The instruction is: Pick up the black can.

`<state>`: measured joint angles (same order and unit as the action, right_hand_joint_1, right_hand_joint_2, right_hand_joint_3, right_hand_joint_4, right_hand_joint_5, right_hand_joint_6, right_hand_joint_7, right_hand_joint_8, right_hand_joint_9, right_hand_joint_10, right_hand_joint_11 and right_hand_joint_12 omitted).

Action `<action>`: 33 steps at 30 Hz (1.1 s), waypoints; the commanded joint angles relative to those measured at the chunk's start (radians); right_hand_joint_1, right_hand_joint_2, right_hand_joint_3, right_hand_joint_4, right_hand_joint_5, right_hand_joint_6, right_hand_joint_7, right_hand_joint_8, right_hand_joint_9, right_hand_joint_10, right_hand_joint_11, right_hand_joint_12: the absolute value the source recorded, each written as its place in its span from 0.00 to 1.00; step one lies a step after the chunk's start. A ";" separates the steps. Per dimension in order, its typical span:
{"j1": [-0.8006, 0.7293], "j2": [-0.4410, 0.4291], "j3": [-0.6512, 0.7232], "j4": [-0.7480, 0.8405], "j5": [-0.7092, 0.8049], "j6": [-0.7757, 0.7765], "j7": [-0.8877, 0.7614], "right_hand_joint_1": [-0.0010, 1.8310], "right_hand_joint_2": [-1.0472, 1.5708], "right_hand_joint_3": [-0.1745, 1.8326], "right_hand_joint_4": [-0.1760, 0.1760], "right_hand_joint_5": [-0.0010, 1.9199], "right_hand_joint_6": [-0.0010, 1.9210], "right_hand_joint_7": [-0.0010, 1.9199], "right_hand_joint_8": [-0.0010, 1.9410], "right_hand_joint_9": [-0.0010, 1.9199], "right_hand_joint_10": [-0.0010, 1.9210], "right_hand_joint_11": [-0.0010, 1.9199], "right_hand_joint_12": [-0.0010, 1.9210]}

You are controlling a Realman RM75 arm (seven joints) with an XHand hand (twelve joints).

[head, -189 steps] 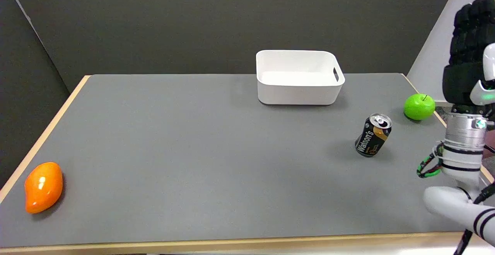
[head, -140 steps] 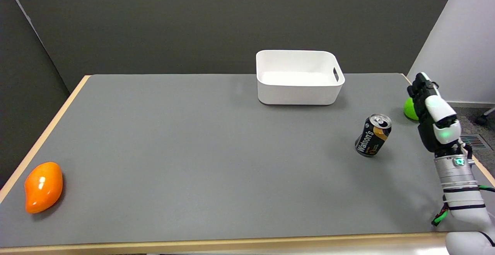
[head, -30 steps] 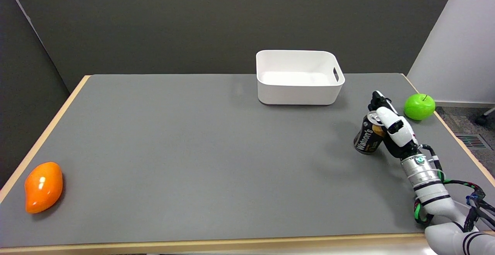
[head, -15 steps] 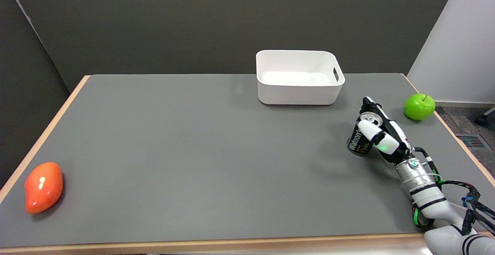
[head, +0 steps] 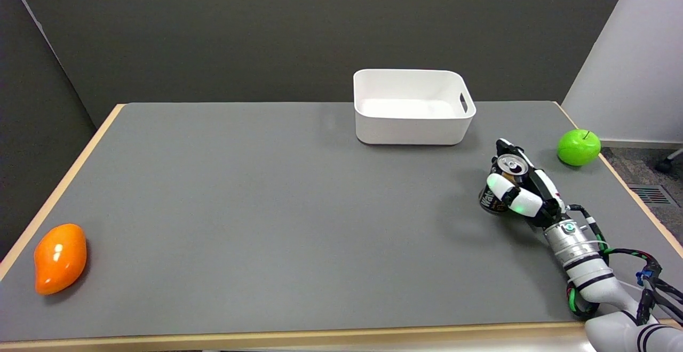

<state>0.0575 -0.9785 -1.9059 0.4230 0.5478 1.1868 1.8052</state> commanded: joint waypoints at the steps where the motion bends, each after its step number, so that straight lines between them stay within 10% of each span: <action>1: 0.003 -0.020 0.073 0.031 0.006 -0.084 -0.013 0.55 0.71 0.55 0.37 0.15 0.40 0.20 0.24 0.12 0.38 0.02 0.53; 3: 0.004 -0.025 0.096 0.036 0.006 -0.089 -0.024 0.58 0.76 0.47 0.43 0.18 0.64 0.30 0.46 0.22 0.50 0.08 0.63; 5: 0.007 -0.028 0.118 0.045 0.006 -0.089 -0.045 0.61 0.88 0.18 0.14 0.22 0.91 0.38 0.74 0.27 0.57 0.15 0.74; 7: 0.012 -0.028 0.128 0.057 0.006 -0.091 -0.061 0.64 0.86 0.19 0.00 0.24 0.85 0.43 0.72 0.34 0.63 0.25 0.87; 19: 0.102 -0.006 0.205 0.206 -0.004 -0.090 -0.122 0.64 0.88 0.14 0.00 0.25 0.82 0.43 0.73 0.39 0.65 0.31 0.92; 33: 0.531 -0.059 -0.002 0.282 0.006 -0.489 -0.684 0.64 0.88 0.14 0.00 0.25 0.82 0.43 0.73 0.39 0.65 0.31 0.91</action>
<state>0.1860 -0.9864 -1.7566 0.6334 0.5487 1.0274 1.6081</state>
